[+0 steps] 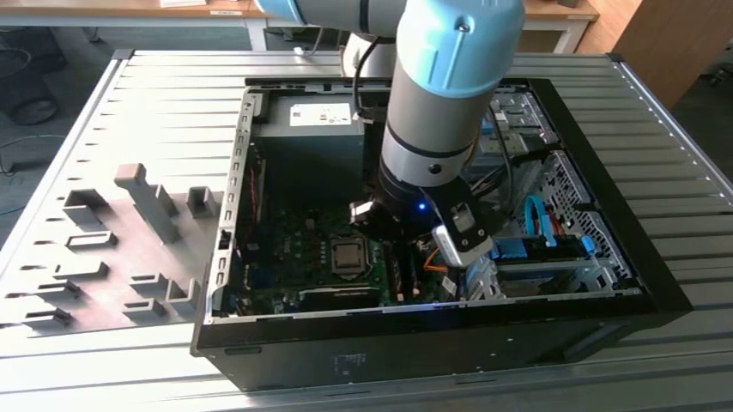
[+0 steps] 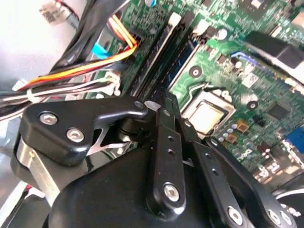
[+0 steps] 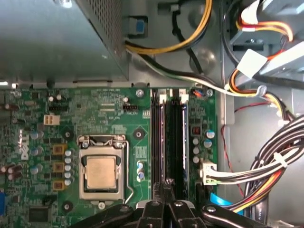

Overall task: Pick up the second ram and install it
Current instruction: 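Press down the second ram until it locks into place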

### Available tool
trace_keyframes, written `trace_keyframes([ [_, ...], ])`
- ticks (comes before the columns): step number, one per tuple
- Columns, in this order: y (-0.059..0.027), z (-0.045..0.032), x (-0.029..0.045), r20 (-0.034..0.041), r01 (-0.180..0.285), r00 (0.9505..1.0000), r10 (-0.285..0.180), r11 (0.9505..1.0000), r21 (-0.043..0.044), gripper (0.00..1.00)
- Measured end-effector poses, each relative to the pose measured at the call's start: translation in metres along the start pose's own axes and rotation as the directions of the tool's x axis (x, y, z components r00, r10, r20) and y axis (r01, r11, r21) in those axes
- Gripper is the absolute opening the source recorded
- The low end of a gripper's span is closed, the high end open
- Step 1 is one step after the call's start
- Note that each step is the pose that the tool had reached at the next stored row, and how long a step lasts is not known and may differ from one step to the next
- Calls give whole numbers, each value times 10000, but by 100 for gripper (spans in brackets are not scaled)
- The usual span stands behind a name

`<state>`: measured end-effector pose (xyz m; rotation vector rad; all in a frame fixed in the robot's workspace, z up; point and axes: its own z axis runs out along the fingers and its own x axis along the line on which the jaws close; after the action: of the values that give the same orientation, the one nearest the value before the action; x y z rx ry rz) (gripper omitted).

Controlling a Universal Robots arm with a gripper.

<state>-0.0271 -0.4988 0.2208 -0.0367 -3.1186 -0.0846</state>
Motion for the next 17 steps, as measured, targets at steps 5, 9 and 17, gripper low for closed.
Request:
trace_keyframes([
  [5, -11, 51, -3, -2, 3, 10000, -3, 9999, 116, 11],
  [9, -9, 35, -2, 8, 4, 10000, -4, 9997, 238, 11],
  [17, 181, -10, 3, 11, -3, 10000, 2, 9986, 538, 11],
])
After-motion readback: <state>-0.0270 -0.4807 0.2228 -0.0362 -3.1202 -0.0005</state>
